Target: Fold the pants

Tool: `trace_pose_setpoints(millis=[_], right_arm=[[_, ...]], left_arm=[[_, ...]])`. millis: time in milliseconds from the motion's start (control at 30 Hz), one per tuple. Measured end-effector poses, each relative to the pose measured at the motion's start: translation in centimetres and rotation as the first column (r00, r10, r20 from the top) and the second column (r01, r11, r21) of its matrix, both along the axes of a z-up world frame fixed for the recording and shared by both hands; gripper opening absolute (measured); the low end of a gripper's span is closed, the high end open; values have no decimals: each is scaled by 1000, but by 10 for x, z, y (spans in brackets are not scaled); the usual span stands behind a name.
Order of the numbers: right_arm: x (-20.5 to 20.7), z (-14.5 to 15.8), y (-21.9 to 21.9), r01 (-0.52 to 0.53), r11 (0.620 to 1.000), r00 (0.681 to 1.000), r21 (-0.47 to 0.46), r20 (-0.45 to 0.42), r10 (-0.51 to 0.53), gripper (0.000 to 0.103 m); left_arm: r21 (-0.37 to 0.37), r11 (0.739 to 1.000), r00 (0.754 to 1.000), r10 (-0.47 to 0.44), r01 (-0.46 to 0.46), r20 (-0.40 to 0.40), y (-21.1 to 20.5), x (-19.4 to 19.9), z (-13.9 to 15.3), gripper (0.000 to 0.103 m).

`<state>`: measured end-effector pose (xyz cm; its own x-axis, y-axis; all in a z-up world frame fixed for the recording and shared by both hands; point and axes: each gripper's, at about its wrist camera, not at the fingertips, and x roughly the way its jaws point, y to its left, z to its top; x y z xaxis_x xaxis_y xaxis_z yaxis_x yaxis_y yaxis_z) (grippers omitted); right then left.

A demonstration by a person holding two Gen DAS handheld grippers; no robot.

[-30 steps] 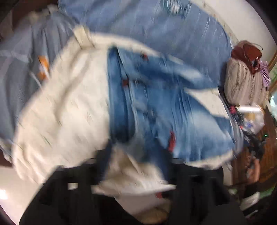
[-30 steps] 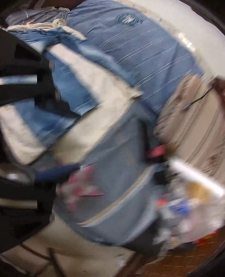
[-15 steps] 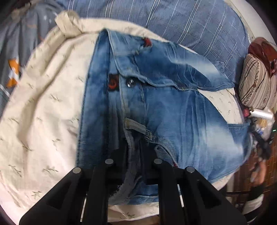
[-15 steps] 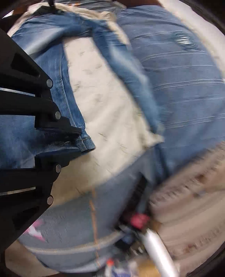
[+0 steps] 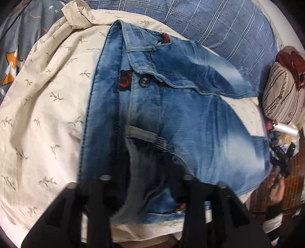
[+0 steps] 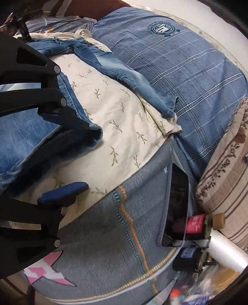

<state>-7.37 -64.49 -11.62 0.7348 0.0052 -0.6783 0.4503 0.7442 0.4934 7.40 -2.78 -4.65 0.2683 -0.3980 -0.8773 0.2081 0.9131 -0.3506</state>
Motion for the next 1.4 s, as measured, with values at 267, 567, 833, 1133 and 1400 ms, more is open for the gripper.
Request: trace_pose_setpoints(millis=[267,567,833,1133,1400], right_arm=[[18,-9,14,-63,998,997,-12,-37,62,61],[-11,52,18,17,958,1000,-287,29,-10,7],[3,0,14,28,964,979,-264,-188,-80,33],[86,75,3,-42,990,999,-135,20,45,55],[223,49,-4,-52,997,996,-60,-79,47,65]], left_arm=[[-4,1000,998,-19,19,64,-13,-4,10,73],[153,987,995,-66,54,71,-22,-17,7,24],[174,979,992,-114,104,53,-14,-23,-1,24],[63,994,989,85,-94,124,12,77,52,61],[-11,973,969,230,-231,-86,-1,166,9,60]])
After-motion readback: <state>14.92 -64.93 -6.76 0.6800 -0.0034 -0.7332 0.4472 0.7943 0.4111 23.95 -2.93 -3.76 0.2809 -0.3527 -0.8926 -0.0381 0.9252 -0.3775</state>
